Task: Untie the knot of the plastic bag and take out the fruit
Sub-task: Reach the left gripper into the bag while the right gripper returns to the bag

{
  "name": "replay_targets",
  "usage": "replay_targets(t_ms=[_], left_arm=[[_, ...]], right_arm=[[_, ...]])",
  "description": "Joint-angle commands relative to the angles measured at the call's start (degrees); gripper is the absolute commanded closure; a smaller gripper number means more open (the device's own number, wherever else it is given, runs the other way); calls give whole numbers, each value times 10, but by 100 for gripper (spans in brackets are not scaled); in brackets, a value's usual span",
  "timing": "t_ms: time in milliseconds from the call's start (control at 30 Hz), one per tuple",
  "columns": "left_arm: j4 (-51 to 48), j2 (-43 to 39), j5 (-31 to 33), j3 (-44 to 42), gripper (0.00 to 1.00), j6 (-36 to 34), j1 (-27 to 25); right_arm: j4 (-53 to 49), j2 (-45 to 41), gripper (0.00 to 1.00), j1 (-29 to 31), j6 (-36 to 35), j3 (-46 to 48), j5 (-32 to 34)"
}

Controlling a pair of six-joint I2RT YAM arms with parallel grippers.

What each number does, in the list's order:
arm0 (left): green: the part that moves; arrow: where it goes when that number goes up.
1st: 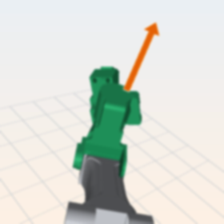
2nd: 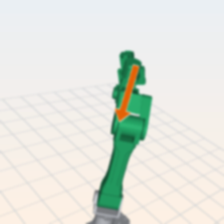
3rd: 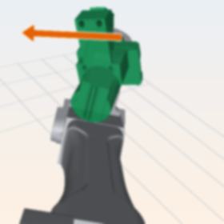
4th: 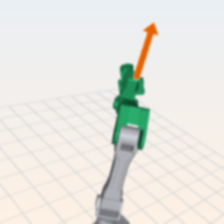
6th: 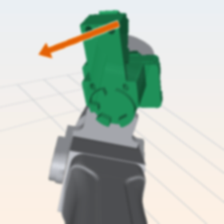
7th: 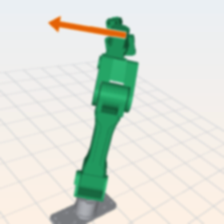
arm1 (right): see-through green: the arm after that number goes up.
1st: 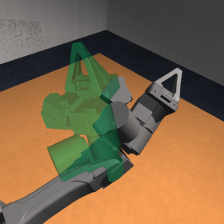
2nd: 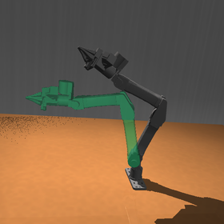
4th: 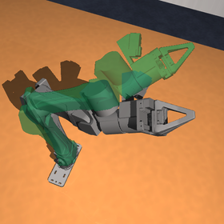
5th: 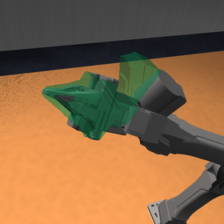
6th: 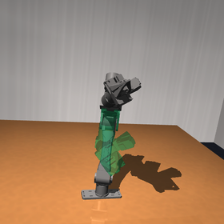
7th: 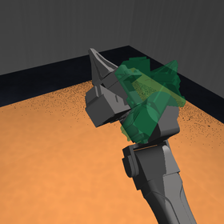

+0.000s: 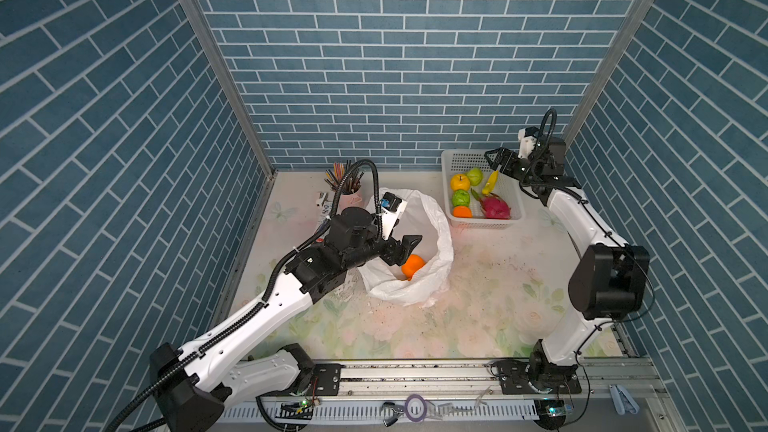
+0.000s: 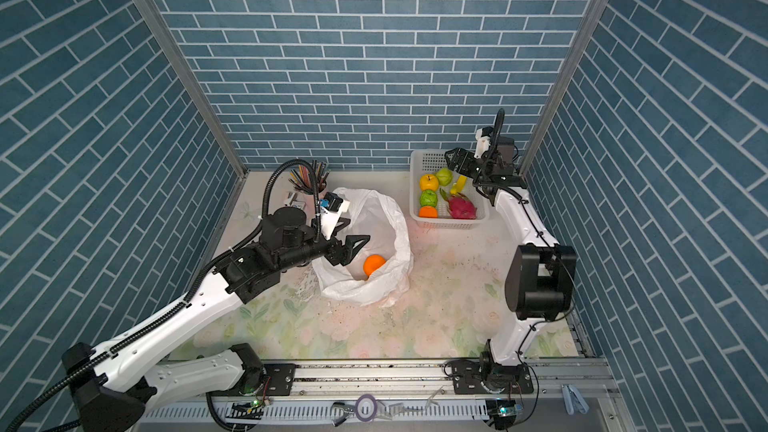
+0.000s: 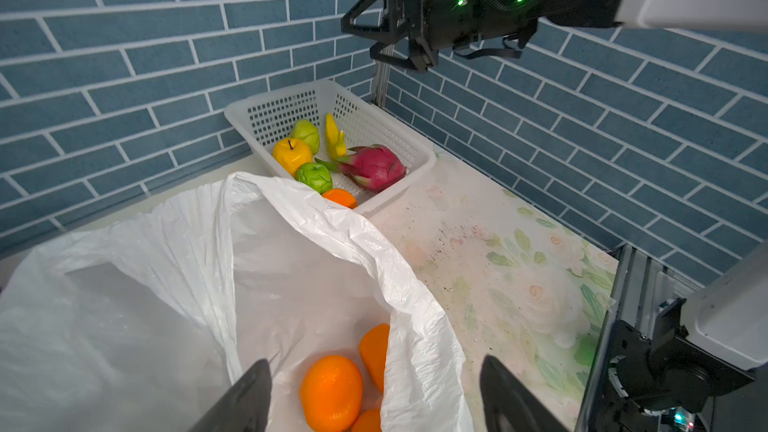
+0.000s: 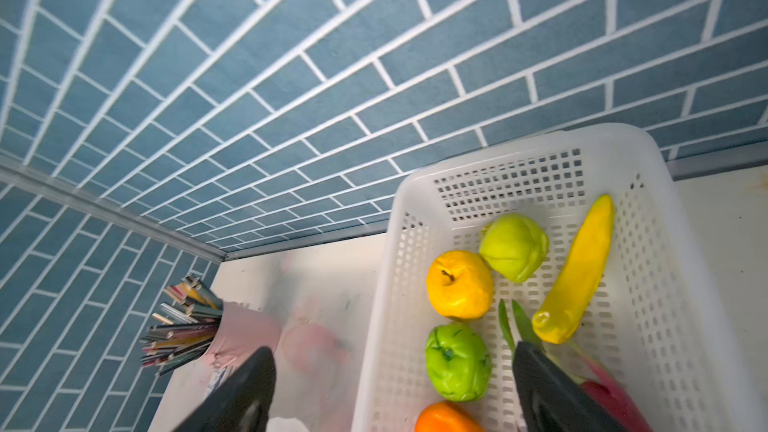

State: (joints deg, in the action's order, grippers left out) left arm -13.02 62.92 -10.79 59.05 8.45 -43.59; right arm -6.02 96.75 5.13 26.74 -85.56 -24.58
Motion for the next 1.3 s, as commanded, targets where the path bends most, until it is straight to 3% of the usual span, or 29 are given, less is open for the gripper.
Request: replay_targets(t_ms=[0,233,433,533,800,933,1200,1267], left_arm=[[-4,2,-12,-14,26,32,-4],[-3,25,-26,-31,30,61,-14],[-9,47,-14,-50,32,75,-28],[-10,62,-10,-60,33,87,-32],[15,84,-43,-126,40,129,-60],[54,91,-53,-167,42,144,-89],[79,110,-19,-187,43,148,-105],[89,108,1,-180,39,140,-105]], right_arm=[[-23,-81,11,35,-11,60,9],[-51,-239,11,153,36,205,113],[-78,-324,11,251,104,288,202],[-109,-335,11,281,128,315,223],[-83,-304,9,365,169,372,172],[-98,-268,10,395,168,391,201],[-179,-222,42,439,137,410,241],[-186,-212,48,451,136,416,251]])
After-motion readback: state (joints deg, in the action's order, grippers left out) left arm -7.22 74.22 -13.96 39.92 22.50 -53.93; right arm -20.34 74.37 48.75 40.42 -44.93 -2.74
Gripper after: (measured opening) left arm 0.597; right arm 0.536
